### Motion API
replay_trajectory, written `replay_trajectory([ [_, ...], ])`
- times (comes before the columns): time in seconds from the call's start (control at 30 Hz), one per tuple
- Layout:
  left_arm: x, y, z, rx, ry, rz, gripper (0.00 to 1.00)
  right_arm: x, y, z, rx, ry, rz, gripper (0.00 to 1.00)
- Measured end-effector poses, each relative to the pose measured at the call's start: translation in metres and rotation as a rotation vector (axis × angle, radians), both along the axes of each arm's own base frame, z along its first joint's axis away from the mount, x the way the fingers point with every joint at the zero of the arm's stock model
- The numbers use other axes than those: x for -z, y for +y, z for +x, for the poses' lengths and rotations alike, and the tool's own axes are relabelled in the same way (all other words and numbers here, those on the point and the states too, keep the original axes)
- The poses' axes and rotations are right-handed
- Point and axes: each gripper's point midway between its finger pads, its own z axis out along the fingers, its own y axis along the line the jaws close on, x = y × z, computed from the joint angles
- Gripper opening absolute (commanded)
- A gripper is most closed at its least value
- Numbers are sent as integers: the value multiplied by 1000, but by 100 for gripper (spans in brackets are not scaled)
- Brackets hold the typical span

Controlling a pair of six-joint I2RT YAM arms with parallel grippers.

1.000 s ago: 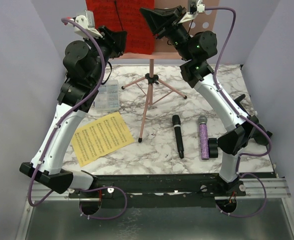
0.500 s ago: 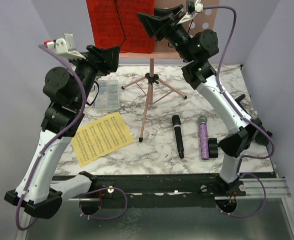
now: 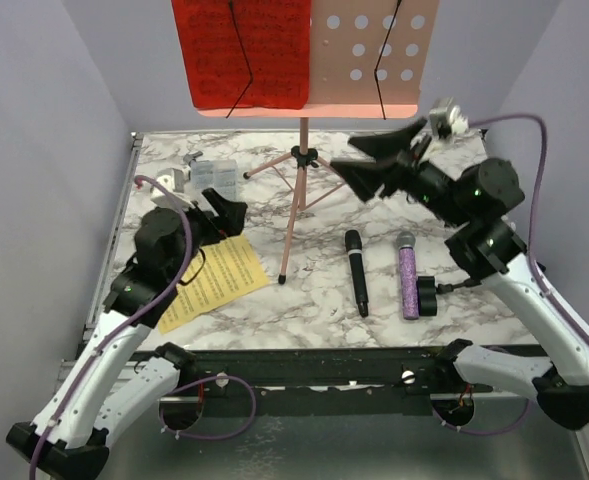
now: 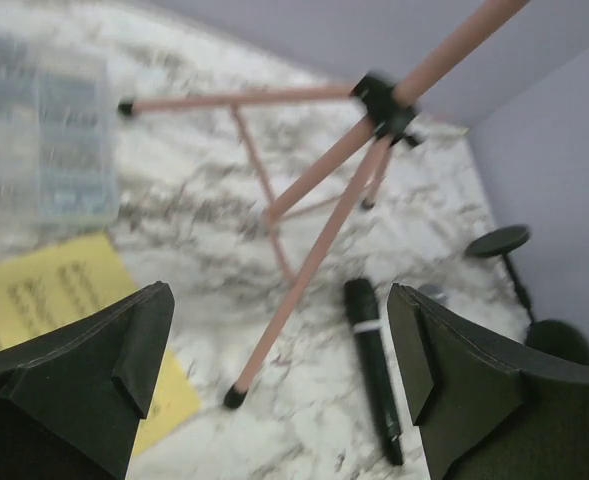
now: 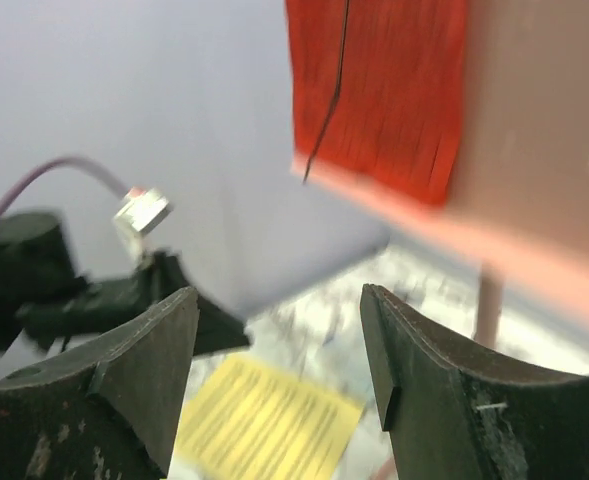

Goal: Set up the instrument practice props

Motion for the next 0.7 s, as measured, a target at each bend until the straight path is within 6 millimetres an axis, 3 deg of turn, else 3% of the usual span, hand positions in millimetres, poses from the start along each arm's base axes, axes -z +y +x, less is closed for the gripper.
replay_trajectory([
  [0.13,107,-1,-5,-14,272,53,99,123,8,-26,-88,202,-88,72],
  [0.23,162,2,-8,-32,437,79,99,231,30,-40,-139,423,-200,72],
  [0.3,184,7,-5,-61,521,67,99,308,40,-56,-152,588,-297,72],
  [0.37,204,22,3,-118,609,16,99,339,53,-76,-195,659,-341,72],
  [0.43,221,42,8,-191,686,-66,99,359,66,-82,-214,725,-343,72],
  [0.6,254,75,6,-355,822,-223,99,390,109,-64,-152,814,-362,72],
  [0.7,267,85,0,-435,864,-301,99,394,141,-48,-96,841,-361,72],
])
